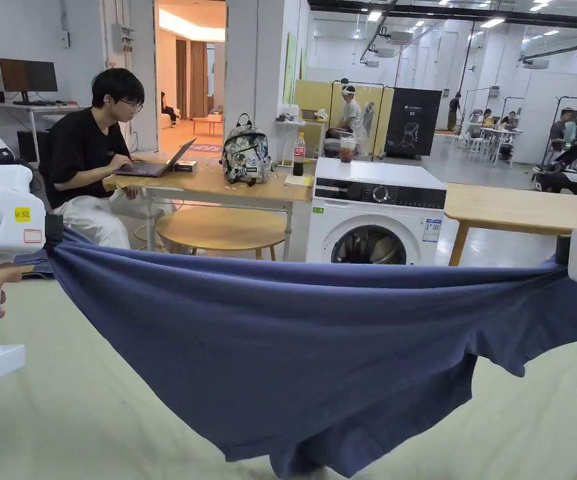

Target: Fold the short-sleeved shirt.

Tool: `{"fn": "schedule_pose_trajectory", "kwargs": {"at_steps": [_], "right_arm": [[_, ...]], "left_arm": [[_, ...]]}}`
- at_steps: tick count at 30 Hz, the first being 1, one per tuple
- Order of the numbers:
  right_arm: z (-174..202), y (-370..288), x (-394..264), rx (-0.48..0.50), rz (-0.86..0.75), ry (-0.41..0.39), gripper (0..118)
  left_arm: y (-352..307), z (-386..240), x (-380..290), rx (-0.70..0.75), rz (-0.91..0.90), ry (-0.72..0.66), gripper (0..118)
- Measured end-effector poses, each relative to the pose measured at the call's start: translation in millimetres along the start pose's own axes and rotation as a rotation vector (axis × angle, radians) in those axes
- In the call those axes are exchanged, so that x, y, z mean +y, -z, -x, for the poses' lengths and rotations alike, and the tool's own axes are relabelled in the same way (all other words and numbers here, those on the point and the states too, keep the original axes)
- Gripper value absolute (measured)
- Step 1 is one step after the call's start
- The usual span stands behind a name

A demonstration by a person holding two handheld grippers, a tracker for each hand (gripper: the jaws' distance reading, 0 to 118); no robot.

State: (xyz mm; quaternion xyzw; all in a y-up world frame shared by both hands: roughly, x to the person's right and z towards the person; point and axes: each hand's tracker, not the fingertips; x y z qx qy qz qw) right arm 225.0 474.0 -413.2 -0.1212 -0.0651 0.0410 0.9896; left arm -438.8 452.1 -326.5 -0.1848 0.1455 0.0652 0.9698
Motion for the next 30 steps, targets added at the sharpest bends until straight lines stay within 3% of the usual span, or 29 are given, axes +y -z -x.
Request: {"fn": "schedule_pose_trajectory", "kwargs": {"at_steps": [8, 12, 20, 30], "right_arm": [[5, 29, 26, -0.024, -0.035, -0.001, 3], [9, 31, 13, -0.025, -0.032, -0.016, 3], [15, 4, -78, -0.023, 0.056, -0.102, 3], [-10, -56, -209, -0.011, 0.205, -0.133, 3]], "left_arm": [[25, -14, 32, 0.007, -0.04, 0.027, 0], [37, -17, 18, 0.01, -0.036, 0.052, 0], [30, -12, -82, -0.005, 0.045, 0.048, 0], [-28, 14, -215, -0.045, 0.146, -0.017, 0]]}}
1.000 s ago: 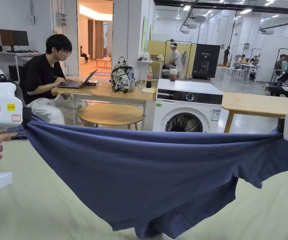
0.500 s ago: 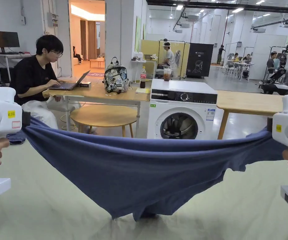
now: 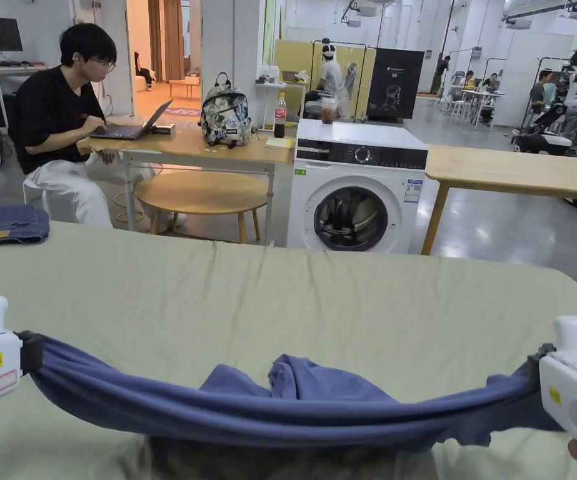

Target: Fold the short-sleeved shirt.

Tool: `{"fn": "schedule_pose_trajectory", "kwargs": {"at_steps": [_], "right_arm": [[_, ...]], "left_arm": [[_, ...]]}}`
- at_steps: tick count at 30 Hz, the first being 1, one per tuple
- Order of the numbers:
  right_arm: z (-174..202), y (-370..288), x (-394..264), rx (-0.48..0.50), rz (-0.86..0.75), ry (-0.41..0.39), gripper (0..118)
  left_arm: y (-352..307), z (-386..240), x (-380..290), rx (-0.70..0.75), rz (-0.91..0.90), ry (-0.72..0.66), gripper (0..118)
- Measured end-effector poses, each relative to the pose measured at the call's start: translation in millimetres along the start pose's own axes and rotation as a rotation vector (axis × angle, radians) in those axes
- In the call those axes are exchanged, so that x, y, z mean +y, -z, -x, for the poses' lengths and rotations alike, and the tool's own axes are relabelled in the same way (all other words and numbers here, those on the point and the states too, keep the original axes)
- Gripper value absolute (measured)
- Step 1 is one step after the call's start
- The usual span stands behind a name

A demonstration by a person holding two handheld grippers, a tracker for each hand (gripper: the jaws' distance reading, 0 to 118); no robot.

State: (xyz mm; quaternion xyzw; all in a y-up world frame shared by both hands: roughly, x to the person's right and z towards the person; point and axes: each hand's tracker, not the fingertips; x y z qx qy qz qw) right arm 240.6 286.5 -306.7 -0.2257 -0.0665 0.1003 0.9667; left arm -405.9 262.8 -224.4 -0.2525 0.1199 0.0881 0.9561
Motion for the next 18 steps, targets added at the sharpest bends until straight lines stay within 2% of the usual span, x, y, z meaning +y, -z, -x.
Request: {"fn": "schedule_pose_trajectory", "kwargs": {"at_steps": [9, 18], "right_arm": [[3, -24, -83, 0.008, 0.12, -0.019, 3], [7, -11, -133, 0.015, 0.219, -0.048, 3]], "left_arm": [[-45, 7, -100, 0.024, 0.111, -0.036, 0], [-22, 22, -144, 0.042, 0.254, -0.01, 0]]}}
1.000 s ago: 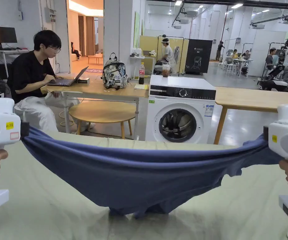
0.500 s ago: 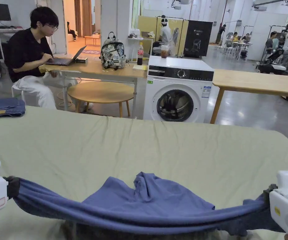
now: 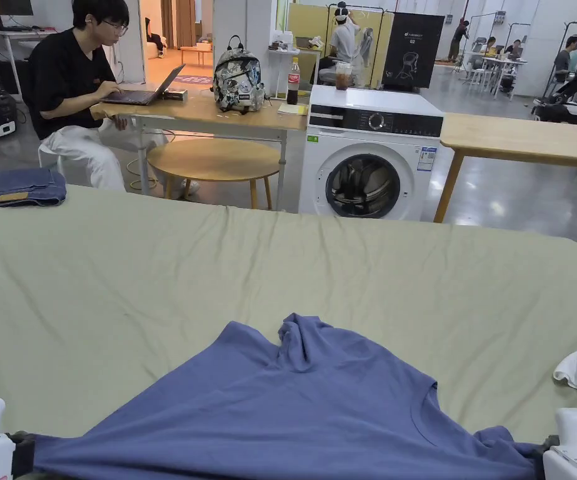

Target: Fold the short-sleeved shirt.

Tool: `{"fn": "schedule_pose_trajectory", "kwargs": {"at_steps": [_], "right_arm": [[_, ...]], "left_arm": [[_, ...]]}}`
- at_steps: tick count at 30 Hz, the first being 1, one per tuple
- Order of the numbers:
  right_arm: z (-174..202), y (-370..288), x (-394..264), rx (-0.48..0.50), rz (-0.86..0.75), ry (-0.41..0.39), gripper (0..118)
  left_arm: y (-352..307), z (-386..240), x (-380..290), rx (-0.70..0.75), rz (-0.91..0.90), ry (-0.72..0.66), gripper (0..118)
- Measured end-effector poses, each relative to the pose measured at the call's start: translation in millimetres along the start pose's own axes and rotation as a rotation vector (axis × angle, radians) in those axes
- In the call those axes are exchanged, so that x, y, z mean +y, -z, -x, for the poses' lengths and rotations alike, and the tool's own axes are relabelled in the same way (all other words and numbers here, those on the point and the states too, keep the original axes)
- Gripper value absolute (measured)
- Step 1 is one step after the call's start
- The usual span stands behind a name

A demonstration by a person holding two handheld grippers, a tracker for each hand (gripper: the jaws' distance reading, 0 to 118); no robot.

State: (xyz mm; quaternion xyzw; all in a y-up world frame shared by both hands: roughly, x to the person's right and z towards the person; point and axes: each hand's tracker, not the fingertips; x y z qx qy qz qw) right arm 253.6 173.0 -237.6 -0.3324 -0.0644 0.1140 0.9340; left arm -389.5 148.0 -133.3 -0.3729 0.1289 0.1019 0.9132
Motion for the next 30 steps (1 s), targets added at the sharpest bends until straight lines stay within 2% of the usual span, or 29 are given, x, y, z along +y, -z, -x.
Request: {"fn": "schedule_pose_trajectory", "kwargs": {"at_steps": [2, 5, 6, 7, 8, 10, 11, 12, 15, 19, 20, 21, 22, 24, 27, 28, 30], "right_arm": [[2, 5, -6, 0.005, 0.015, 0.007, 4], [6, 7, -13, -0.001, 0.022, 0.021, 8], [7, 6, -14, 0.0, 0.017, 0.025, 21], [8, 2, -14, 0.0, 0.009, 0.031, 41], [9, 0, -14, 0.0, -0.003, 0.036, 41], [13, -5, -10, 0.007, -0.027, 0.052, 56], [16, -6, -6, 0.01, -0.052, 0.067, 74], [20, -10, -2, 0.015, -0.08, 0.08, 82], [38, -21, 16, 0.058, -0.144, 0.098, 81], [71, -36, 40, 0.121, -0.259, 0.119, 81], [79, -40, 45, 0.133, -0.279, 0.123, 81], [87, -45, 49, 0.143, -0.298, 0.128, 74], [95, -50, 53, 0.158, -0.324, 0.141, 61], [108, -58, 60, 0.169, -0.361, 0.155, 23], [124, -66, 67, 0.204, -0.396, 0.174, 0], [129, -68, 70, 0.209, -0.401, 0.172, 0], [137, -72, 73, 0.22, -0.425, 0.163, 0]], "left_arm": [[4, -3, -1, 0.009, 0.012, 0.004, 0], [8, -7, -2, 0.043, 0.031, 0.03, 19], [7, -10, -2, 0.056, 0.027, 0.041, 41], [6, -12, -1, 0.055, 0.03, 0.048, 64], [4, -13, 0, 0.052, 0.031, 0.051, 70], [-2, -20, 4, 0.027, 0.007, 0.054, 73], [-6, -25, 8, 0.011, -0.013, 0.057, 70], [-8, -29, 11, 0.003, -0.023, 0.061, 71], [-18, -54, 25, -0.074, -0.121, 0.111, 70], [-27, -95, 43, -0.094, -0.247, 0.179, 70], [-26, -102, 48, -0.103, -0.276, 0.186, 70], [-28, -112, 52, -0.105, -0.3, 0.188, 64], [-32, -121, 55, -0.102, -0.33, 0.192, 54], [-31, -136, 59, -0.09, -0.386, 0.209, 23], [-38, -154, 63, -0.093, -0.441, 0.217, 6], [-39, -160, 61, -0.098, -0.449, 0.214, 0], [-43, -166, 61, -0.094, -0.481, 0.197, 0]]}}
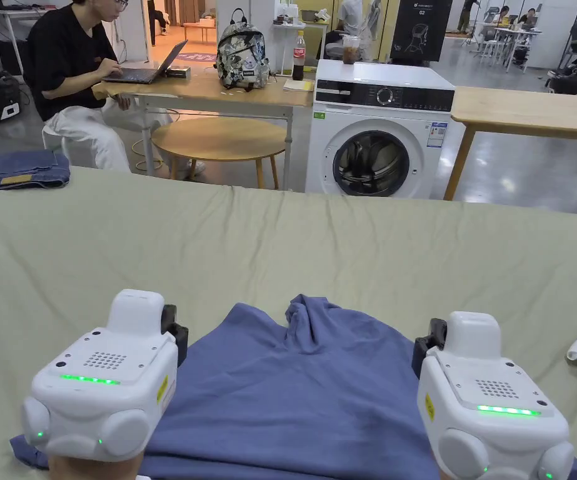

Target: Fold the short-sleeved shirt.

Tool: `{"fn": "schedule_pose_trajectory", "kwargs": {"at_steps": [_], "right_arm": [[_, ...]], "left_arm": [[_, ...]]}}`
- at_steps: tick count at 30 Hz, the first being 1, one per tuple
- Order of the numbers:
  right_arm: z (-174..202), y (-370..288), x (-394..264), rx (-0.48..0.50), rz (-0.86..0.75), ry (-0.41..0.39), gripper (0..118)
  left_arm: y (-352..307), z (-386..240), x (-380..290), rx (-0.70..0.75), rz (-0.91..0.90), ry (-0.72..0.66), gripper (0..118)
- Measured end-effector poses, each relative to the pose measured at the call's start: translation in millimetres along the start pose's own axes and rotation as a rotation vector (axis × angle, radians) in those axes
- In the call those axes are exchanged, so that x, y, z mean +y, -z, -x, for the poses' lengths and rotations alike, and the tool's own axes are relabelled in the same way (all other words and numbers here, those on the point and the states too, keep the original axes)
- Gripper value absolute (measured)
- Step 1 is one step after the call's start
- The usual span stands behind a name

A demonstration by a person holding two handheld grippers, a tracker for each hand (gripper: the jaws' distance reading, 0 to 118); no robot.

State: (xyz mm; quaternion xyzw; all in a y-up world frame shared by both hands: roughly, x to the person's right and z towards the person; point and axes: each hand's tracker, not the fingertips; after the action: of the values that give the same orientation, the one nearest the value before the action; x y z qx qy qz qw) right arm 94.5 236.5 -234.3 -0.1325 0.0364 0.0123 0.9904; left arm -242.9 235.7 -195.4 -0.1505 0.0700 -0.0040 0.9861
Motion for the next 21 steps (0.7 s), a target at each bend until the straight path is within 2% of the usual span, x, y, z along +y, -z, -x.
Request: {"fn": "schedule_pose_trajectory", "kwargs": {"at_steps": [6, 9, 16, 21], "right_arm": [[10, -1, 3, 0.012, -0.034, 0.009, 0], [11, -1, 2, 0.017, -0.034, 0.004, 0], [9, 9, -9, 0.03, 0.015, -0.028, 0], [7, 17, -19, 0.033, 0.061, -0.03, 0]], "left_arm": [[-3, 2, 1, -0.018, 0.026, -0.06, 0], [-2, 21, -4, -0.036, 0.105, -0.076, 0], [1, 102, -32, 0.001, 0.32, -0.176, 0], [5, 159, -54, 0.018, 0.462, -0.332, 0]]}}
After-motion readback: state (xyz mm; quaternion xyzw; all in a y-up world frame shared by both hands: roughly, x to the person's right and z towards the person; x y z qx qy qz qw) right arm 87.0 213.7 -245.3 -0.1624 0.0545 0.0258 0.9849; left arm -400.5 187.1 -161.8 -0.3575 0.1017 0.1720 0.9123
